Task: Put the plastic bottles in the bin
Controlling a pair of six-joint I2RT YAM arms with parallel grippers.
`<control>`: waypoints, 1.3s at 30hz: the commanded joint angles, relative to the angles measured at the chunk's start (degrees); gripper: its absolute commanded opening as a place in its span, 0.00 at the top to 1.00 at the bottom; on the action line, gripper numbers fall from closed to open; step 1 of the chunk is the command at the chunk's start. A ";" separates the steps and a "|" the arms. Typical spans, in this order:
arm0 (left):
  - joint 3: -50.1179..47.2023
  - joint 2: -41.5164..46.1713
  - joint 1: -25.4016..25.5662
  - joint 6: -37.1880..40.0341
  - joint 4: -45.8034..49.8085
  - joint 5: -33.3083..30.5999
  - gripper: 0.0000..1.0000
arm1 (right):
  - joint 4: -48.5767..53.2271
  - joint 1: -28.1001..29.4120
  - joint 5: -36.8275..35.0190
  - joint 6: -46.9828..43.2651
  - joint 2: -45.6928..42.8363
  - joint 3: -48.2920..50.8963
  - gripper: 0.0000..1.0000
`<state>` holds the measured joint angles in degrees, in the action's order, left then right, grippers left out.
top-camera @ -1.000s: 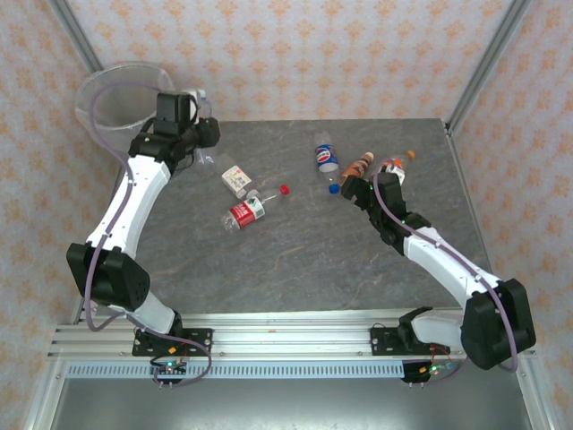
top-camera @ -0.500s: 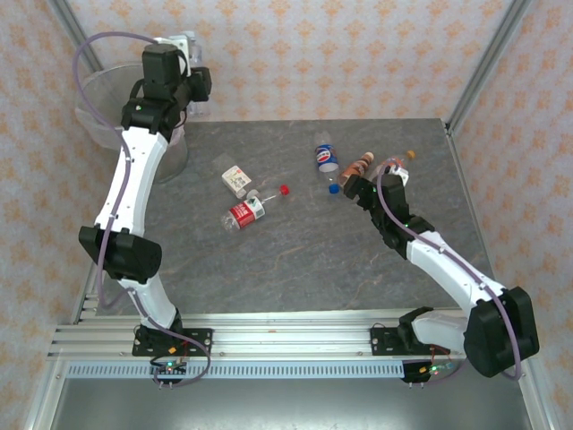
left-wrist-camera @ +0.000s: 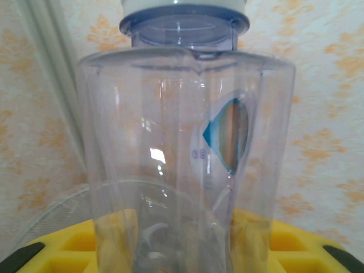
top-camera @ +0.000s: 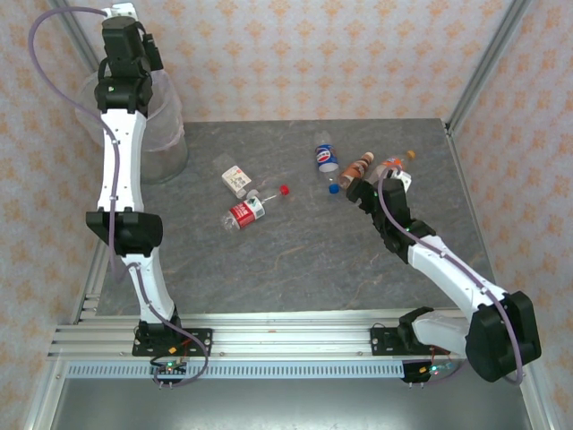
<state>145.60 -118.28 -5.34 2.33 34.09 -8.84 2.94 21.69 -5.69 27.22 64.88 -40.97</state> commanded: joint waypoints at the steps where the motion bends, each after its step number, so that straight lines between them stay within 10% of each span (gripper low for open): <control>1: 1.88 -2.00 -0.40 3.72 1.10 -5.29 0.58 | -1.14 -0.27 -1.95 0.09 -1.58 0.61 0.01; 20: 3.25 -11.42 -6.26 1.49 4.13 -13.66 0.54 | -0.23 -0.32 -3.27 0.09 -4.11 2.12 0.01; 39: 5.57 -10.53 -6.65 -4.17 8.80 -16.14 0.08 | -0.77 -0.26 -3.39 -0.20 -4.15 2.60 0.01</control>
<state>149.60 -130.93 -12.03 -0.60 41.32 -23.22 2.96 21.69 -7.57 27.22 61.73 -39.31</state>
